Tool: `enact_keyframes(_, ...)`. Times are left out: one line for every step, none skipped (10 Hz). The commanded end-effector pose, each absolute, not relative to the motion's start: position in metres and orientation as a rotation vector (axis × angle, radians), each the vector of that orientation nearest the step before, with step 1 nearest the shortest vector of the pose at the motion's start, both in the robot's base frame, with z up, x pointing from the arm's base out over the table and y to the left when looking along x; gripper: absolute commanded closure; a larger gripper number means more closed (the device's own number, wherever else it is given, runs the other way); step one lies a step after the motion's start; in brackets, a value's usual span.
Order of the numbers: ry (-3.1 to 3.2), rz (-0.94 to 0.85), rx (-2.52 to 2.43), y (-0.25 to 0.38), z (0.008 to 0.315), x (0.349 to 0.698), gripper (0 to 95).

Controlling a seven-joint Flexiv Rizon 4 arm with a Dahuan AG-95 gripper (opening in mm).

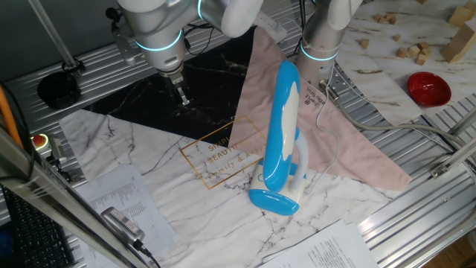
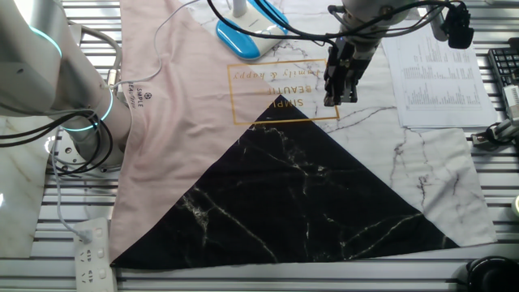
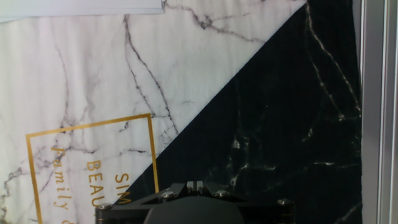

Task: Turn on the desk lamp by pressing the button

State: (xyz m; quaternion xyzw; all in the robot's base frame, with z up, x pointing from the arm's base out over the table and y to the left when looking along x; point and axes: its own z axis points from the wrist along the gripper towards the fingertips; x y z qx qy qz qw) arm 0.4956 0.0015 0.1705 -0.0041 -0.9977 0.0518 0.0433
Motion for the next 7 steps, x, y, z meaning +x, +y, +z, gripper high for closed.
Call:
enact_keyframes(-3.054,0.159,-0.007,0.0013,0.1703,0.4953,95.0)
enact_keyframes(-3.054,0.159,-0.002,0.0013,0.1703,0.4953,95.0)
enact_keyframes(-3.054,0.159,0.006,0.0013,0.1703,0.4953,95.0)
enact_keyframes(-3.053,0.158,0.018,0.0013,0.1703,0.4953,95.0)
enact_keyframes(-3.053,0.158,0.029,0.0013,0.1703,0.4953,95.0)
enact_keyframes(-3.052,0.158,0.035,0.0013,0.1703,0.4953,95.0)
enact_keyframes(-3.051,0.158,0.043,0.0013,0.1703,0.4953,95.0)
